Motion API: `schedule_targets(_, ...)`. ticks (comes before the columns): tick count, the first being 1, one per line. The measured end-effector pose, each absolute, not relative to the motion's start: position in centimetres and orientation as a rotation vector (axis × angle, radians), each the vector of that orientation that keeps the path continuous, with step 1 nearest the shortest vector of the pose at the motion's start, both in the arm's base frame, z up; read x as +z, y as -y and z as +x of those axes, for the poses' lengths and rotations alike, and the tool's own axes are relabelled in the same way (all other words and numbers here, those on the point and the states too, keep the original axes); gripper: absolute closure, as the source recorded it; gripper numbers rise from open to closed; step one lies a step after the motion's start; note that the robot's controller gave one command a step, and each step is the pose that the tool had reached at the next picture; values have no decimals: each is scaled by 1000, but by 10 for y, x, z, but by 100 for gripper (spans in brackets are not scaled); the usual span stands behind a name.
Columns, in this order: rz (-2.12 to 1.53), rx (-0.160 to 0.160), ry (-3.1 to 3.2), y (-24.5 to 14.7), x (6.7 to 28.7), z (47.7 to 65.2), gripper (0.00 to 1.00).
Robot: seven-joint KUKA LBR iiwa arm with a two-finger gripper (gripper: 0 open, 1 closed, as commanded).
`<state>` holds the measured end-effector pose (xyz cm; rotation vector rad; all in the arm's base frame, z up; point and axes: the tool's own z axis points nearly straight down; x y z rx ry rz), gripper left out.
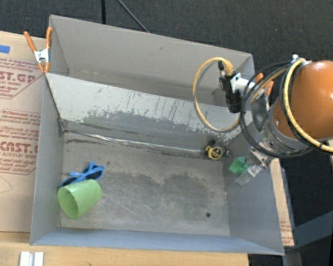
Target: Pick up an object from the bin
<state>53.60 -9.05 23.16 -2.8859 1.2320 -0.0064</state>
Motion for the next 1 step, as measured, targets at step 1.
schedule_targets(1, -2954, 5, -1062, 104, 219, 540, 100)
